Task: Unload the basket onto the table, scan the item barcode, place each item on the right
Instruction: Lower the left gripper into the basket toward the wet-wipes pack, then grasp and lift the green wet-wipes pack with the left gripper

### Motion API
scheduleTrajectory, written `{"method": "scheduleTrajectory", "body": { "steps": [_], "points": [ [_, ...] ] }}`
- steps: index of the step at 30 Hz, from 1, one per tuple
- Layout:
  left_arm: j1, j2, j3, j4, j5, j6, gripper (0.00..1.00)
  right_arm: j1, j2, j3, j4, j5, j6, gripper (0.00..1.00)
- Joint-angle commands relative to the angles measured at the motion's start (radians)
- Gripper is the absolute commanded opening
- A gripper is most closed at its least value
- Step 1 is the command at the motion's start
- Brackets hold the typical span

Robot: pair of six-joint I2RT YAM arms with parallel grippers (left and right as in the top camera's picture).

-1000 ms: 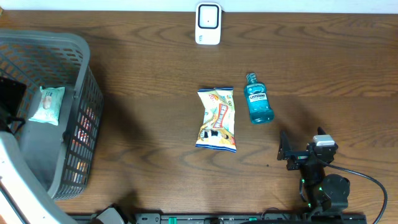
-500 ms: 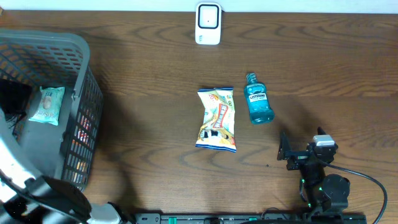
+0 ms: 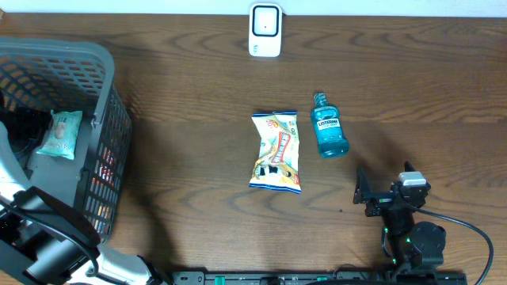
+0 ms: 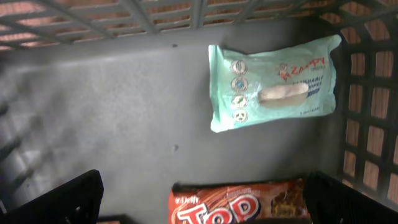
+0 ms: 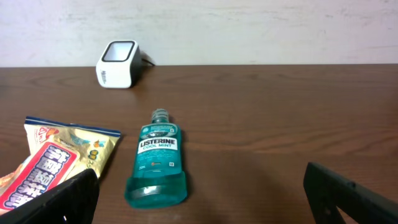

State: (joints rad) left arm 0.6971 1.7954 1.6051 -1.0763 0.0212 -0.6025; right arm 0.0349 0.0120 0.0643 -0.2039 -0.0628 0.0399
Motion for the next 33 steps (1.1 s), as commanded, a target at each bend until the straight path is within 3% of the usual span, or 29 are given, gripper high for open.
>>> {"method": "scheduleTrajectory", "body": {
  "steps": [1,28,30,33],
  "points": [
    [0.005,0.025,0.000,0.014,-0.003,0.000,0.98,0.011,-0.006,-0.002,-0.002,0.004,-0.013,0.99],
    [-0.063,0.322,-0.022,0.205,-0.011,0.029,0.98,0.011,-0.006,-0.002,-0.002,0.004,-0.013,0.99],
    [-0.075,0.331,-0.043,0.231,-0.016,0.029,0.90,0.011,-0.006,-0.002,-0.002,0.004,-0.013,0.99],
    [-0.093,0.337,-0.073,0.258,-0.055,0.029,0.66,0.011,-0.006,-0.002,-0.002,0.004,-0.013,0.99]
  ]
}}
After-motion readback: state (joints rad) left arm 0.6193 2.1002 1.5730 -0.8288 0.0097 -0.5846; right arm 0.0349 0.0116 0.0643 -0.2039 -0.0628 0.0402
